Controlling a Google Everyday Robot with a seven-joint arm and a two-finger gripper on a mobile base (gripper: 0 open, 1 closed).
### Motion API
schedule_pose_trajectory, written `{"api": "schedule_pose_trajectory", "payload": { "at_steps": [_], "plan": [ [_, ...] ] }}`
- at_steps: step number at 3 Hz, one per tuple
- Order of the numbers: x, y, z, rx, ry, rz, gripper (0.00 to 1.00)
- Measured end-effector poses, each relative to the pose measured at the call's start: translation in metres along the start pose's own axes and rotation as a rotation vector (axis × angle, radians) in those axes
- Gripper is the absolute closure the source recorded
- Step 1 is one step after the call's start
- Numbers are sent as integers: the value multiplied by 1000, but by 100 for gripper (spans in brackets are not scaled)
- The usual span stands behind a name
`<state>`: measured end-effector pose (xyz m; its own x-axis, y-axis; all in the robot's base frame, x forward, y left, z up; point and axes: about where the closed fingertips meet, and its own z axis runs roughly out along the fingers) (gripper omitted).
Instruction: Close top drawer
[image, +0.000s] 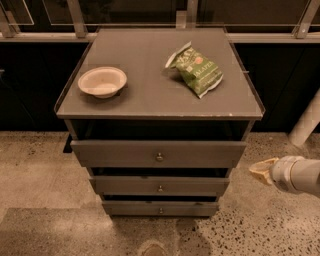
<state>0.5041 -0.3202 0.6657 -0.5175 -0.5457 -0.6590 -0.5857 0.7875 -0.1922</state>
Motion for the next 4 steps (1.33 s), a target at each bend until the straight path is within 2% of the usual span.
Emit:
{"api": "schedule_pose_trajectory", "payload": {
  "at_steps": [2, 3, 4],
  "plan": [
    [0, 0, 0, 0, 0, 0, 11],
    [0, 0, 0, 0, 0, 0, 0],
    [0, 0, 0, 0, 0, 0, 0]
  ]
}}
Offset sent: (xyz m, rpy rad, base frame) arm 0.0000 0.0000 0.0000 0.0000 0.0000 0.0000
